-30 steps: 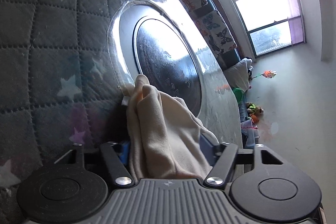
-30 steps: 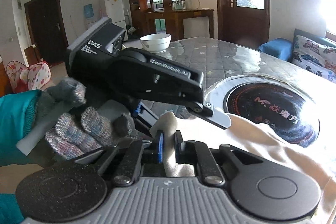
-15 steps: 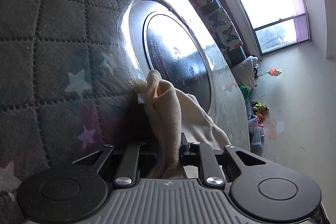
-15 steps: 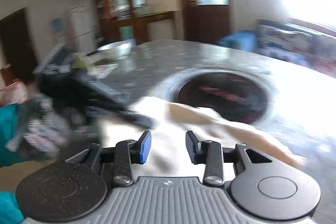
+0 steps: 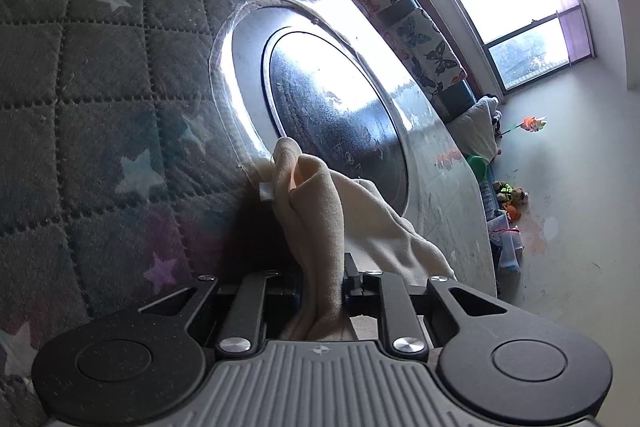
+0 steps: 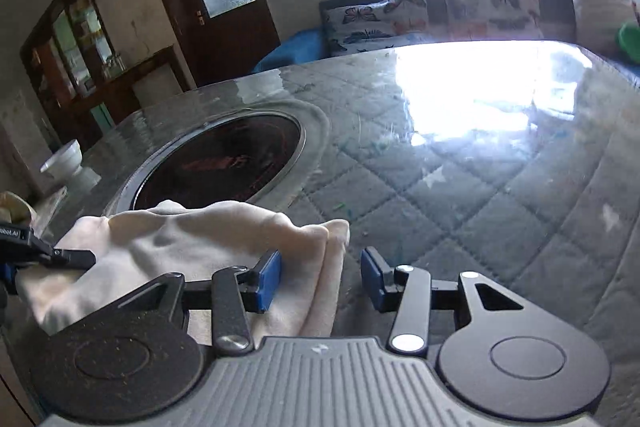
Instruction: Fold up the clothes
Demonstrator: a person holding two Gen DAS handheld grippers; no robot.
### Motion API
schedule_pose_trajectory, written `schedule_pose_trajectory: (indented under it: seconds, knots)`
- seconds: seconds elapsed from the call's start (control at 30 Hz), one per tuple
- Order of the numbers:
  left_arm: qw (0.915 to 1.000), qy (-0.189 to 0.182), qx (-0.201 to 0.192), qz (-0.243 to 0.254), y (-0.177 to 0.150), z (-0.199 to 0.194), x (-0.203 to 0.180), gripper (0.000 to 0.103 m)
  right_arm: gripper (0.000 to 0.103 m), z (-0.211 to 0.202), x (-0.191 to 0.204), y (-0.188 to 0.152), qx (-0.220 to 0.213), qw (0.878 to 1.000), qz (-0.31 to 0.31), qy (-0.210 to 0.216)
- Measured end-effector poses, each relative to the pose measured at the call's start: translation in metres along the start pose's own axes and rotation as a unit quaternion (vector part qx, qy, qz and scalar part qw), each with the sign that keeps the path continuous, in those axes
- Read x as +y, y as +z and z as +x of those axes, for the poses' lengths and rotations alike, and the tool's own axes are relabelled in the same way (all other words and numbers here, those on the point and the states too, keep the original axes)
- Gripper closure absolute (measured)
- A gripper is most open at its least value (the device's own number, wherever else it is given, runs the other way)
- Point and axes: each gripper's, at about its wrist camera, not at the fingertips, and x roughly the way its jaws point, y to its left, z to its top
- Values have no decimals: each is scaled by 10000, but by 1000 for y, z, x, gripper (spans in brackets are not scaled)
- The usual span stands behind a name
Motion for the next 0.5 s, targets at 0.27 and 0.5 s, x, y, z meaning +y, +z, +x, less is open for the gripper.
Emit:
schedule_pose_trajectory:
  seconds: [0.27,0.5]
  knots:
    - [9997,173,-89,151,2,4,-12,84,92,-10,-6,-4,-56,9996,146,220]
    - [9983,164,-215,517,2,3,-38,86,94,-40,-4,-1,-398,9989,106,236]
